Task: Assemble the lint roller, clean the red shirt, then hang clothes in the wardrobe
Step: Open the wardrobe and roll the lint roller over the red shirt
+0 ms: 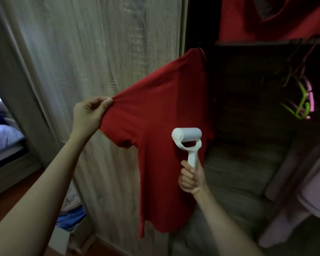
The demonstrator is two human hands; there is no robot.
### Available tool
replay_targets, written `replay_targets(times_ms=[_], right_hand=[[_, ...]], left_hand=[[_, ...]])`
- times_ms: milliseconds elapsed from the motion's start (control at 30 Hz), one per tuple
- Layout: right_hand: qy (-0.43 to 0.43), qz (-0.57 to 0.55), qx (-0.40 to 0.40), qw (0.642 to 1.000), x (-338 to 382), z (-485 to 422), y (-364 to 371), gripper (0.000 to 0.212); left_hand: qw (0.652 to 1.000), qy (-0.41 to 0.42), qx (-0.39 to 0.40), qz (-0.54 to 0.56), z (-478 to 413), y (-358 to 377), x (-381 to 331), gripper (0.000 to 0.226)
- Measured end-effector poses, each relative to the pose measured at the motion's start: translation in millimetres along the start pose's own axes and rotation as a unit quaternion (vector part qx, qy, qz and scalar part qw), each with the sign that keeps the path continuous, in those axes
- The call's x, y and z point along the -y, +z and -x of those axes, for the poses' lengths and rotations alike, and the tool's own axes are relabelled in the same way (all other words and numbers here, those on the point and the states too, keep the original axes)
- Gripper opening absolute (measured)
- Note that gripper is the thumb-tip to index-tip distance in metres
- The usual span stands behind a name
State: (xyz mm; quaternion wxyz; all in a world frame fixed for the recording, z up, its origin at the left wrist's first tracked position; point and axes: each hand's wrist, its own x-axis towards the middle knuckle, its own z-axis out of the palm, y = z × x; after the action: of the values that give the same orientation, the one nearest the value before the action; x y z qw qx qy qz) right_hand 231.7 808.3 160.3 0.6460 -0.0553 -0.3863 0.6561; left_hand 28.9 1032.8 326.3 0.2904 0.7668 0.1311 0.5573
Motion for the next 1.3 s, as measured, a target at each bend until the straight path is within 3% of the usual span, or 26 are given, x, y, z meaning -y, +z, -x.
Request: replay_targets(times_ms=[67,233,400,500,767,967,1133,1300], right_hand=[[0.004,0.013,0.012,1.0,0.1,-10.4,19.1,0.056],[-0.034,0.192,-0.106,0.975,39.4,-72.8,86.9,0.054],[-0.041,0.23,-0.23,0.945,-10.9,-40.4,50.2,0.056],[-0.026,0.224,-0.279,0.933,-37.0,-17.8,40.1,0.06],[-0.093,0.238,-0.245,0.935,1.2,-88.0,85.4,0.056],[-0.019,0.238,-0.308,0.921,-48.2,-40.3,43.9,0.058],[-0.016,0.258,-0.273,0.927,-19.3,-88.7,84.2,0.058],[0.009,0.263,-0.285,0.922,-39.1,-68.3,55.2,0.057]], left_hand=[[1.0,0.0,0.0,-0.002,2.7,-1.1,-6.0,0.008],[1.0,0.003,0.008,0.015,6.5,-3.8,-13.8,0.013],[1.0,0.014,0.01,0.008,10.7,-11.3,-20.4,0.005],[1.0,0.024,0.005,-0.001,11.3,-12.9,-18.8,0.014],[1.0,0.021,-0.006,0.011,14.7,-5.9,-15.3,0.016],[1.0,0.016,-0.004,0.011,18.4,-6.0,-12.3,0.017],[1.0,0.018,-0.011,0.006,16.7,-4.1,-9.9,0.016],[1.0,0.016,-0.004,0.004,11.1,-2.9,-5.8,0.017]])
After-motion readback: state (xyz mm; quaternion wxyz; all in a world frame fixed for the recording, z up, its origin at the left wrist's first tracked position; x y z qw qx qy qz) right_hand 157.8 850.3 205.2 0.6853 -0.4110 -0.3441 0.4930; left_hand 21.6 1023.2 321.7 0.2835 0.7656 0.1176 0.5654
